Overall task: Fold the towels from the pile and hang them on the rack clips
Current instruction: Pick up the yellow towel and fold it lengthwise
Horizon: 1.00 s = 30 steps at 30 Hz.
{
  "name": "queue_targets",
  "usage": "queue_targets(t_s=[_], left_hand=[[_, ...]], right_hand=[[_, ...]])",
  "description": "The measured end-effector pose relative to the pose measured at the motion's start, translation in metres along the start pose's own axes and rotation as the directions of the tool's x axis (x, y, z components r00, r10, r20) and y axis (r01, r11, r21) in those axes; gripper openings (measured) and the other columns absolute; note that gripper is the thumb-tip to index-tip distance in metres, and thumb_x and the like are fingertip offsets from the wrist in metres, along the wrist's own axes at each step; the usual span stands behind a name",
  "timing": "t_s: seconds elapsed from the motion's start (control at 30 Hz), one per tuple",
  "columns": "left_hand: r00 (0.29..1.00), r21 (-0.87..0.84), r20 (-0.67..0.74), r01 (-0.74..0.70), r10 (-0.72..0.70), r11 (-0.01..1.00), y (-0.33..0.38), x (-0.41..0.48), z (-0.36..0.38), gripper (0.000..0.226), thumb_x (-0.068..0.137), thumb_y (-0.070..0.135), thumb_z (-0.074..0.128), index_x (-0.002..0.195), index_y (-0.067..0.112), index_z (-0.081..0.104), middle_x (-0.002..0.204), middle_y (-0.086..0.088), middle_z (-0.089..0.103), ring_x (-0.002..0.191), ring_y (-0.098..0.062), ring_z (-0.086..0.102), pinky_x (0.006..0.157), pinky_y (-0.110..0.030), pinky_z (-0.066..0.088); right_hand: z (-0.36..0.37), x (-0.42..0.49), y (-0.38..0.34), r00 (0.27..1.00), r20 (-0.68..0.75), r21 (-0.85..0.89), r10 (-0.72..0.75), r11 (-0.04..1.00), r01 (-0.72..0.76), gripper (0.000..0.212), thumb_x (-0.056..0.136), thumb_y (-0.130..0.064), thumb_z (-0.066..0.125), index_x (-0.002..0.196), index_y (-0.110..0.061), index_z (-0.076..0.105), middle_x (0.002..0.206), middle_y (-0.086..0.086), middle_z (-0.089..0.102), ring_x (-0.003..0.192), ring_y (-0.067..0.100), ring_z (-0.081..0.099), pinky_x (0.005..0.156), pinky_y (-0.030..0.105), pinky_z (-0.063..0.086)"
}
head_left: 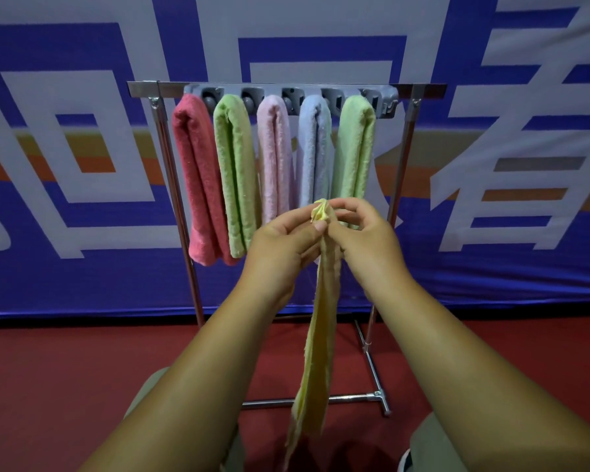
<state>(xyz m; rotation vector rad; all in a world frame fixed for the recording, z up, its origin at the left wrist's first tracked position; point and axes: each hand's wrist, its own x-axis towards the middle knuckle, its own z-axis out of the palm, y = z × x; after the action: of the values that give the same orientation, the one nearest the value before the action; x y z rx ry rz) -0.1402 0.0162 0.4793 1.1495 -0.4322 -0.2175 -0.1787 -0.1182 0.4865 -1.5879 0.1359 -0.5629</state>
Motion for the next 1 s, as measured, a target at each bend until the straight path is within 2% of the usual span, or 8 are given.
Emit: queue_targets(t_s=[0.13,0.2,0.3,0.5,0.63,0.73,0.87,1.0], left_hand=[[1.000,0.028,-0.003,-0.022,0.022,0.999,0.007,0.007,-0.007,0.024,0.100,0.010,0.069,0.123,0.008,0.079,0.116,-0.037,0.070,0.101,-0.040,0.059,0.092,-0.054,0.043],[1.000,0.047,-0.001,-0.024,0.024,0.999,0.011,0.009,-0.007,0.023,0.103,0.011,0.068,0.124,0.006,0.078,0.114,-0.033,0.074,0.098,-0.037,0.066,0.091,-0.051,0.049],[1.000,0.067,-0.004,-0.027,0.028,0.997,0.019,0.011,-0.008,0.027,0.106,0.011,0.063,0.129,0.001,0.074,0.116,-0.027,0.077,0.097,-0.029,0.075,0.086,-0.040,0.061],[0.999,0.011,-0.007,-0.033,0.034,0.999,0.023,0.013,-0.012,0.021,0.108,0.011,0.060,0.113,0.010,0.080,0.101,-0.013,0.082,0.090,-0.019,0.078,0.079,-0.029,0.063],[0.999,0.061,-0.039,-0.035,0.037,0.998,0.027,0.015,-0.014,0.021,0.108,0.018,0.061,0.118,0.013,0.079,0.098,-0.008,0.080,0.085,-0.017,0.074,0.073,-0.031,0.058],[0.998,0.080,-0.055,-0.039,0.044,0.996,0.031,0.018,-0.018,0.023,0.107,0.025,0.065,0.121,0.014,0.079,0.098,-0.015,0.073,0.087,-0.029,0.064,0.071,-0.036,0.051],[0.995,0.085,-0.066,-0.066,0.072,0.994,0.033,0.019,-0.023,0.027,0.107,0.027,0.064,0.126,0.012,0.076,0.088,-0.017,0.057,0.065,-0.024,0.047,0.044,-0.024,0.038],[0.999,0.022,-0.014,-0.051,0.051,0.998,0.020,0.020,-0.035,0.038,0.106,0.040,0.064,0.131,0.013,0.074,0.112,-0.017,0.059,0.088,-0.029,0.052,0.072,-0.031,0.050]], right_hand=[[-0.008,0.008,0.004,0.982,0.156,0.118,0.110,0.985,-0.129,0.031,0.097,-0.032,0.082,0.127,-0.025,0.075,0.119,0.004,0.083,0.109,0.024,0.081,0.088,0.036,0.063],[-0.012,0.011,0.006,0.955,0.255,0.157,0.149,0.969,-0.193,0.041,0.095,-0.042,0.083,0.129,-0.019,0.078,0.119,0.012,0.083,0.116,0.036,0.078,0.102,0.049,0.060],[-0.016,0.014,0.006,0.943,0.275,0.307,0.187,0.912,-0.271,0.041,0.098,-0.032,0.078,0.133,-0.011,0.076,0.127,0.017,0.080,0.125,0.039,0.073,0.116,0.060,0.051],[-0.018,0.015,-0.003,0.955,0.255,0.404,0.152,0.881,-0.248,0.034,0.105,-0.017,0.069,0.135,-0.002,0.071,0.128,0.020,0.078,0.124,0.035,0.075,0.111,0.057,0.057],[-0.018,0.017,-0.012,0.964,0.236,0.299,0.124,0.934,-0.193,0.030,0.105,-0.026,0.071,0.129,-0.009,0.075,0.118,0.014,0.082,0.103,0.032,0.080,0.078,0.046,0.067],[-0.016,0.018,-0.020,0.974,0.198,0.262,0.110,0.952,-0.160,0.027,0.104,-0.026,0.072,0.125,-0.009,0.078,0.114,0.015,0.083,0.103,0.032,0.081,0.101,0.060,0.062],[-0.011,0.019,-0.032,0.977,0.183,0.277,0.113,0.947,-0.161,0.025,0.104,-0.024,0.073,0.122,-0.007,0.078,0.113,0.018,0.083,0.108,0.039,0.081,0.102,0.069,0.058],[-0.005,0.021,-0.035,0.977,0.183,0.310,0.109,0.937,-0.163,0.025,0.104,-0.021,0.073,0.124,-0.007,0.077,0.115,0.018,0.083,0.109,0.039,0.080,0.100,0.070,0.059]])
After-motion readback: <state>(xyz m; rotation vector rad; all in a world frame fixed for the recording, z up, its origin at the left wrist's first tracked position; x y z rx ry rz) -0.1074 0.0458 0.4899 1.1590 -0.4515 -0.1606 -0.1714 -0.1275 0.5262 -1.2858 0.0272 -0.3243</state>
